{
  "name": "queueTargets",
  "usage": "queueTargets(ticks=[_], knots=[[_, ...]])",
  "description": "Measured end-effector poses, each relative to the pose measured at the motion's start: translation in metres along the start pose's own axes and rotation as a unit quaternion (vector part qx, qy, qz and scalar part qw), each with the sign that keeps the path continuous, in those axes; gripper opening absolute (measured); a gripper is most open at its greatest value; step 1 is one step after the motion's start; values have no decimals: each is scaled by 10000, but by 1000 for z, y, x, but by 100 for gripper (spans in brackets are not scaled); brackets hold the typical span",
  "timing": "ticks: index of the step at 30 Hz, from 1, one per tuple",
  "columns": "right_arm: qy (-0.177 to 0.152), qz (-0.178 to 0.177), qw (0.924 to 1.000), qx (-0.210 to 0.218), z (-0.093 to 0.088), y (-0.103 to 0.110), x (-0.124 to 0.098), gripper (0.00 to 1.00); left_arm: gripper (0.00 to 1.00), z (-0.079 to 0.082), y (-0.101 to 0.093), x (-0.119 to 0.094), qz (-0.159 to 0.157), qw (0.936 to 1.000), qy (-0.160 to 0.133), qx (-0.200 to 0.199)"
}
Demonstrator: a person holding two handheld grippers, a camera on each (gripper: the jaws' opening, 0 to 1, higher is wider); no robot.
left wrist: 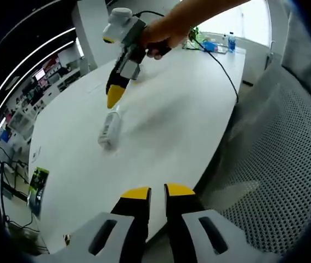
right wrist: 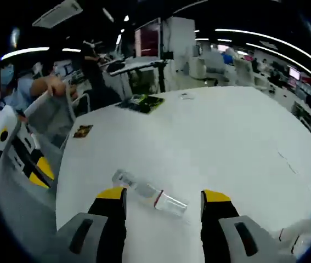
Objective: Arrange the skincare products in the storage area until every visible bottle or jar stands upright without overlapping.
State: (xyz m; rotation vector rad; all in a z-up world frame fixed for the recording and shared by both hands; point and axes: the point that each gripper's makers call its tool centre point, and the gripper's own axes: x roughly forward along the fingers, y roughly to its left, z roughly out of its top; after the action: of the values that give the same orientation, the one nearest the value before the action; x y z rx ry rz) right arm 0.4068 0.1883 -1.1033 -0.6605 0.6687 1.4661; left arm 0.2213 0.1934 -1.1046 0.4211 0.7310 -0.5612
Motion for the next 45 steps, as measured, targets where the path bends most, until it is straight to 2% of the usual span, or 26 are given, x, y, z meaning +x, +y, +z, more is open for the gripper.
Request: queueTargets(ticks=[3,6,7,10,11,12,15,18,19,21,23,30,34,36,39,45], knots=[[417,349,9957,-744,-1,14,16,55,7,0,1,0,32,10000,-22,-3],[737,568,9899,-1068,-8,21,28,54,8,0,-1,1,-3,10000,13,71],[844,529,9874,-1230,-9,20,32,53,8,0,-1,1,-6,10000,4,62],[1098,648,9833,-1302,-12,27,40,51,9,4,-1,0,14,9999,-82,70],[1237,633,9794,-1466,-13,26,41,51,9,7,-1,-1,36,9997,-162,150],[1286,642,9767,-1592,-13,26,44,51,8,8,-1,-1,38,9996,-205,175],[1358,695,9770,-1488,-13,29,51,50,9,6,-1,0,18,9998,-174,133],[1500,780,9712,-1677,-18,31,51,43,11,6,-3,1,-38,9998,-177,116],[1521,788,9703,-1707,-19,30,51,41,11,7,-3,2,-36,9995,-236,184],[1522,796,9716,-1628,-19,30,50,38,13,2,-2,3,-49,9998,-159,73],[1573,753,9720,-1573,-20,27,49,31,13,-3,-2,4,-52,9999,-85,65],[1561,817,9734,-1465,-20,29,49,25,12,-6,-3,4,-75,9999,-84,29],[1606,791,9737,-1406,-20,29,48,14,12,-8,-2,4,-86,9999,-50,-15],[1564,779,9754,-1347,-19,30,47,13,13,-8,-1,4,-80,10000,-34,-34],[1515,717,9750,-1460,-18,32,42,13,16,-5,0,4,-58,9998,-136,-155],[1320,532,9748,-1716,-13,37,27,13,18,-1,2,3,-22,9996,-217,-155]])
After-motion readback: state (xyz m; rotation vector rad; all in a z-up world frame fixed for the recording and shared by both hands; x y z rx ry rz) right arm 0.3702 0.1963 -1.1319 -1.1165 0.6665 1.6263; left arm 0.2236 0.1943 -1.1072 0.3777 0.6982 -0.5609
